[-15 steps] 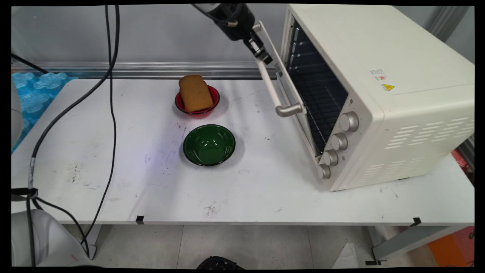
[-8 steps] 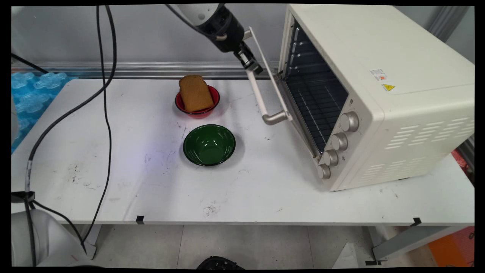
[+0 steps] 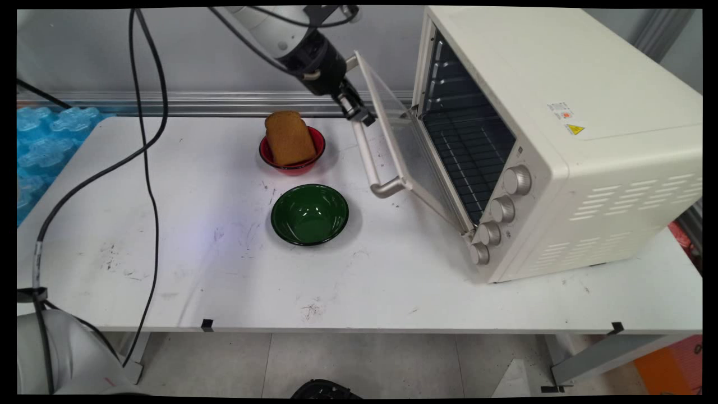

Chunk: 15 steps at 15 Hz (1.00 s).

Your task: Open the oven

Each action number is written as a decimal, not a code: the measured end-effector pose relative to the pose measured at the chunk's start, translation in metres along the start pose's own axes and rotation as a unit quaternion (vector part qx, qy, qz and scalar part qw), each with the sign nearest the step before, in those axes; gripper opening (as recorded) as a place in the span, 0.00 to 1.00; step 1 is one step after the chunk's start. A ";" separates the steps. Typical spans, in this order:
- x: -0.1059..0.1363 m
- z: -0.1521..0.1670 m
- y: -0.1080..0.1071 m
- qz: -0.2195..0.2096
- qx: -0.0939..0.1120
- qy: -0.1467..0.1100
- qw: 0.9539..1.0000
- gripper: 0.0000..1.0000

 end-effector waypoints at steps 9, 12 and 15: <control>-0.035 0.011 0.004 -0.008 0.004 -0.007 1.000 0.00; -0.047 0.016 0.003 -0.009 0.007 -0.009 1.000 0.00; -0.055 0.019 0.002 -0.010 0.010 -0.012 1.000 0.00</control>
